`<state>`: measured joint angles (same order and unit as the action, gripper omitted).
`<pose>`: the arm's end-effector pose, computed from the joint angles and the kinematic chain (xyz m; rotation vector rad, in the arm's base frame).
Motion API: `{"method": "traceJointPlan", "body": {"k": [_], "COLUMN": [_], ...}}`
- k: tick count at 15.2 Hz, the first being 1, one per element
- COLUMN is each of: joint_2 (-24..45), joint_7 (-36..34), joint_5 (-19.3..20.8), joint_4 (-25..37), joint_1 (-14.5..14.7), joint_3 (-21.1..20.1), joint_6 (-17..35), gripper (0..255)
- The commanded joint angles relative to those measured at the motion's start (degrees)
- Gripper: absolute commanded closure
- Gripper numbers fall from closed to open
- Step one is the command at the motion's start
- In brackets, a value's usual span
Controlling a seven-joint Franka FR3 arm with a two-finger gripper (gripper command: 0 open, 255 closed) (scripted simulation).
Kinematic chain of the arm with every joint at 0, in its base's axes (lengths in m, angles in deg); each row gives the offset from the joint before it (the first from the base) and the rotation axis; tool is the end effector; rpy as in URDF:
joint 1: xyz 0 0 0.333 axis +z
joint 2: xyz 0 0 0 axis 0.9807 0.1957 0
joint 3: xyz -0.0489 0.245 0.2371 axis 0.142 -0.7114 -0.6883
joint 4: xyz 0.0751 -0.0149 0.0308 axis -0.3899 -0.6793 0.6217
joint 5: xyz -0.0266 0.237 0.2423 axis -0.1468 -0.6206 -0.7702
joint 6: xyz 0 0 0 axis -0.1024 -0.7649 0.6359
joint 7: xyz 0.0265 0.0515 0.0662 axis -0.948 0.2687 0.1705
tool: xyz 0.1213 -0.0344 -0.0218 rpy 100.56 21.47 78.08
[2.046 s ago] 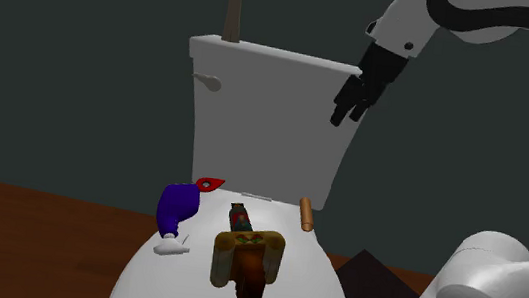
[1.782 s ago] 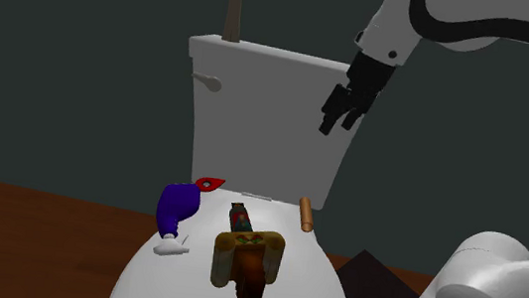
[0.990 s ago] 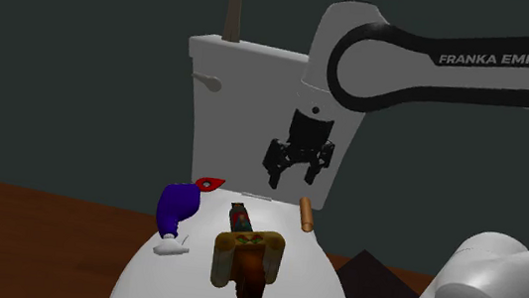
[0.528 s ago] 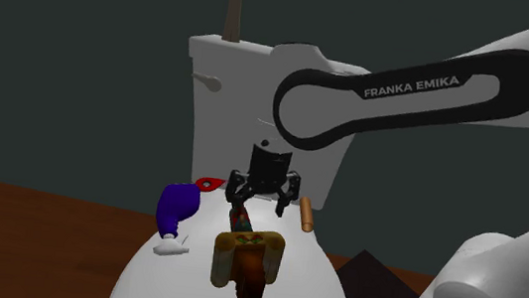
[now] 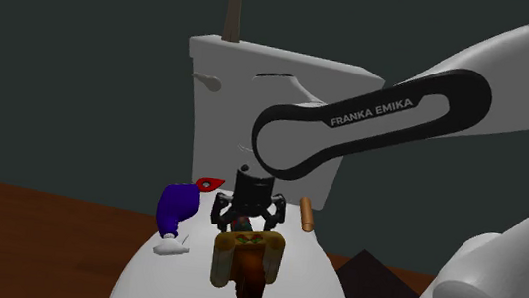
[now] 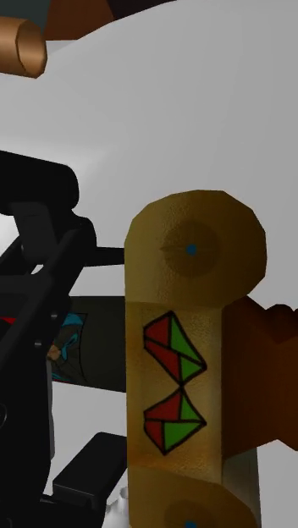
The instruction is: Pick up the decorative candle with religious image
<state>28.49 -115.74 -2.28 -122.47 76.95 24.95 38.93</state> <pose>0.3092 0.2308 0.4249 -3.0250 0.6473 0.2069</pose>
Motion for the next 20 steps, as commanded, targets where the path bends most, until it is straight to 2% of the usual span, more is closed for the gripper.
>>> {"method": "traceJointPlan", "body": {"k": [1,4,5,14,20], "joint_2": [1.08,1.90,1.91,1.91,-0.97], "joint_7": [-0.17,-0.23,-0.26,-0.23,-0.10], "joint_5": [0.12,0.22,0.25,0.23,-0.03], "joint_4": [-0.72,-1.36,-1.26,-1.36,1.22], "joint_1": [-0.08,-0.15,-0.16,-0.14,0.05], "joint_3": [-0.48,-0.81,-0.81,-0.80,0.43], "joint_6": [1.79,3.21,3.13,3.21,-2.12], "gripper": [0,0,255,255,255]}}
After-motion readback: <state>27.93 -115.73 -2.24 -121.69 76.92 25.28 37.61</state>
